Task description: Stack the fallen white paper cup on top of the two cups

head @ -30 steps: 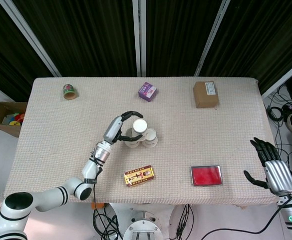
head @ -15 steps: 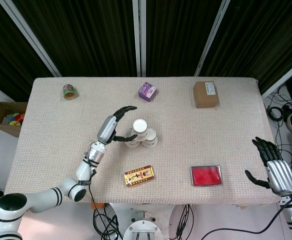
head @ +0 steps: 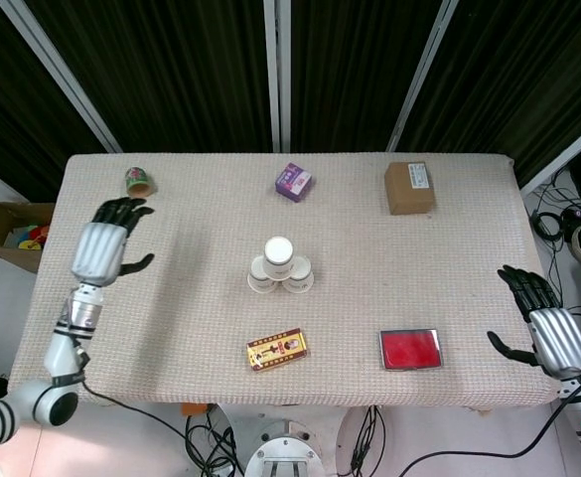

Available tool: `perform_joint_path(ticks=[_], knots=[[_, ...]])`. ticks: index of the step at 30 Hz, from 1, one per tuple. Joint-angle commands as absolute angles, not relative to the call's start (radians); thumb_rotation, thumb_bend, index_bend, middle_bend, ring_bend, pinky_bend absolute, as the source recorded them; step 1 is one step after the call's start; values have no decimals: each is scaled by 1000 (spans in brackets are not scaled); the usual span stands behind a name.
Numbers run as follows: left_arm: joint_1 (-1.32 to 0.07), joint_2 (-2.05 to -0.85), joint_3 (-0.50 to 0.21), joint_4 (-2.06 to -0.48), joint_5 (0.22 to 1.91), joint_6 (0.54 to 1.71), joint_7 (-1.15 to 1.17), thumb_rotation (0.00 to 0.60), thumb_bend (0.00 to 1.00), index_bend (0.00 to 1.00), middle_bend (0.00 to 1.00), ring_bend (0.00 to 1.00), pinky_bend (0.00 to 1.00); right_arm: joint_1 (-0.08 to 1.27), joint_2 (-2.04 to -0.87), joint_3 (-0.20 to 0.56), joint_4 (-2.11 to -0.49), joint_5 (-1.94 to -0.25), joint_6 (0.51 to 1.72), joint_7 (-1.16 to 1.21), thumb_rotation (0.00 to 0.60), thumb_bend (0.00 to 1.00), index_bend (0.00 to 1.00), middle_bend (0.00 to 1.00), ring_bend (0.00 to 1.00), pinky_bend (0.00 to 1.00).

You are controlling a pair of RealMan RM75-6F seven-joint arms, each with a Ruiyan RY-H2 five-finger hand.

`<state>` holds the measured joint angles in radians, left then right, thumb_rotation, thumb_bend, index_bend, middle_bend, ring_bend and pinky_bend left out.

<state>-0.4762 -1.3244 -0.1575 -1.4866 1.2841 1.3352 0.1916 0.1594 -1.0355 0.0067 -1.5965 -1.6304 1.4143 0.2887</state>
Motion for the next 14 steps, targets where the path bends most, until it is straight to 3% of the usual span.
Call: perform_joint_path(ticks=[1,7,14], knots=[[-285,-1171,-44,-1606,1221,1448,283,600,174,257,190,139,170,165,-1047,9,-1596,-1633,1410,267,600,238,35,61,0,0],[-155,-1154,36,-1635,1292,1571,277,600,174,257,190,139,170,165,-1087,16,-1586,-1628,1422,203,600,238,35,61,0,0],[-51,-1148,72,-1678,1373,1693,258,600,174,256,190,139,170,152,-1122,21,-1579,-1625,1453,130,600,238,35,61,0,0]])
